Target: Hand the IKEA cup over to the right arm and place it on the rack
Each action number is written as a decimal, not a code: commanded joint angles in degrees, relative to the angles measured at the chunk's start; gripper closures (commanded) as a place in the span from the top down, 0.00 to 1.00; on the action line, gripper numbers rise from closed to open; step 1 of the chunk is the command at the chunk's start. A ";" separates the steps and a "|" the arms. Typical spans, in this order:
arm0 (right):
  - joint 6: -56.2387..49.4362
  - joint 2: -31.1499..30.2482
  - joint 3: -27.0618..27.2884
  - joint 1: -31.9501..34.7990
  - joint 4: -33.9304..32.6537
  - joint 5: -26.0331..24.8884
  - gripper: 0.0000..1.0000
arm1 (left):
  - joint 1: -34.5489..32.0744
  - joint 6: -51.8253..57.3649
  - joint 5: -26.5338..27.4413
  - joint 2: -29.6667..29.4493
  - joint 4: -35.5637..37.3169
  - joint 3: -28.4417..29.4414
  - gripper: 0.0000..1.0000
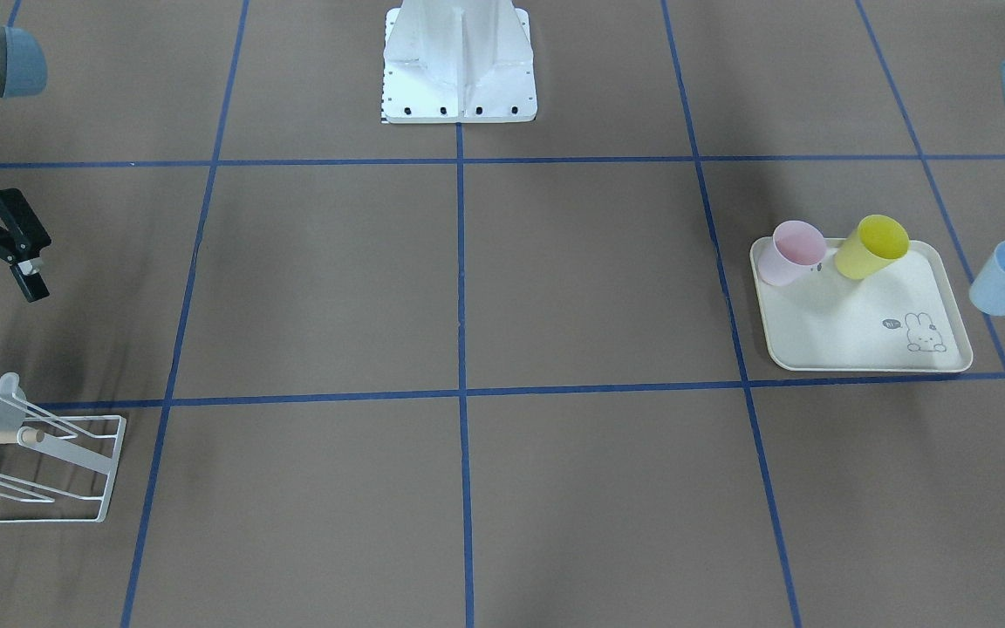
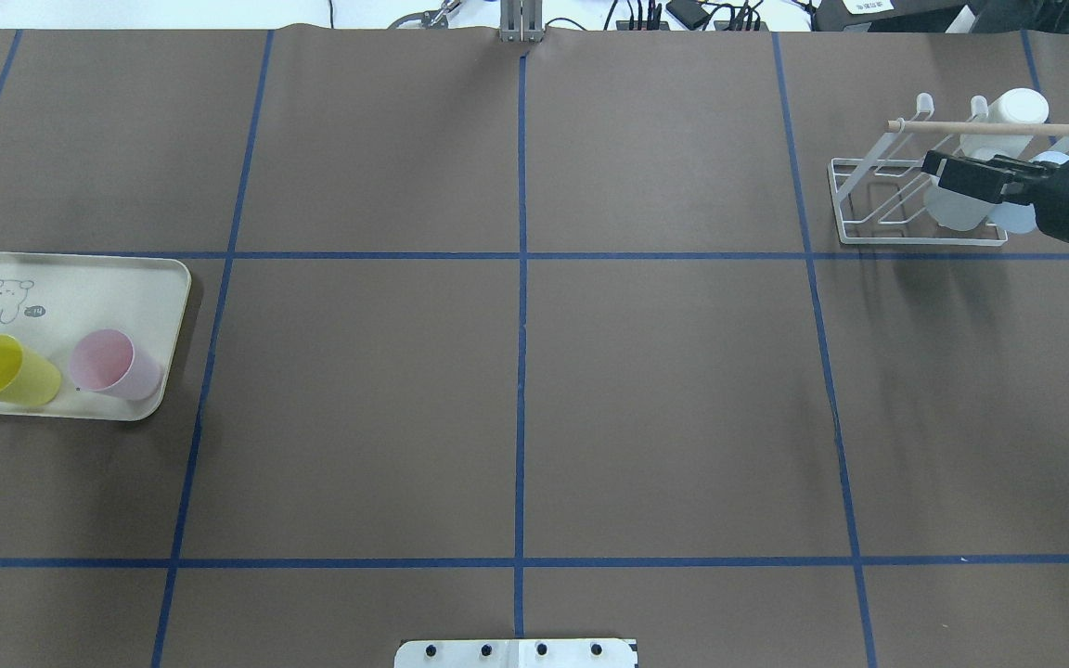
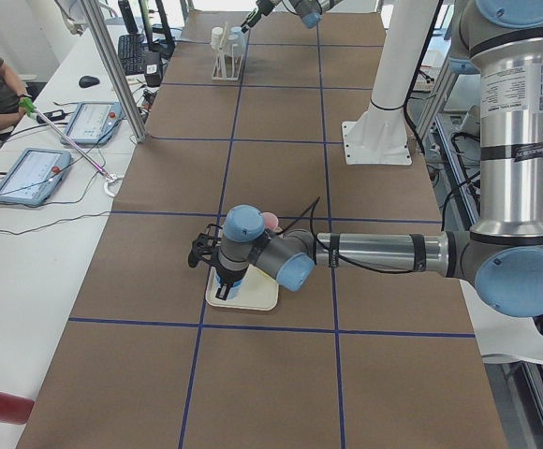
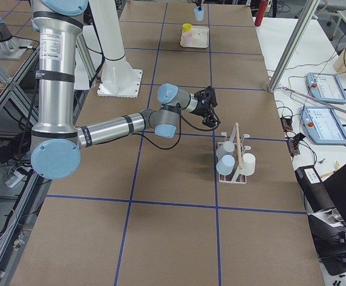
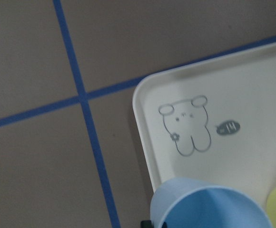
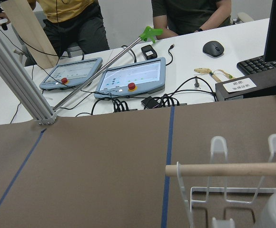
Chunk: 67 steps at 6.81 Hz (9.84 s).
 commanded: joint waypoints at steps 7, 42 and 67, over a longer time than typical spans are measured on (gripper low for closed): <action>24.61 4.46 0.54 -0.18 3.49 6.15 1.00 | 7.30 -43.38 -9.08 -23.29 9.10 -10.16 0.00; 54.59 27.24 -4.47 -15.13 10.55 -11.59 0.00 | 51.35 -129.49 47.06 -44.56 -67.38 13.75 1.00; -10.62 18.20 -26.36 6.06 -7.03 -11.60 0.00 | 8.11 -67.60 3.81 -18.81 -56.04 9.27 0.99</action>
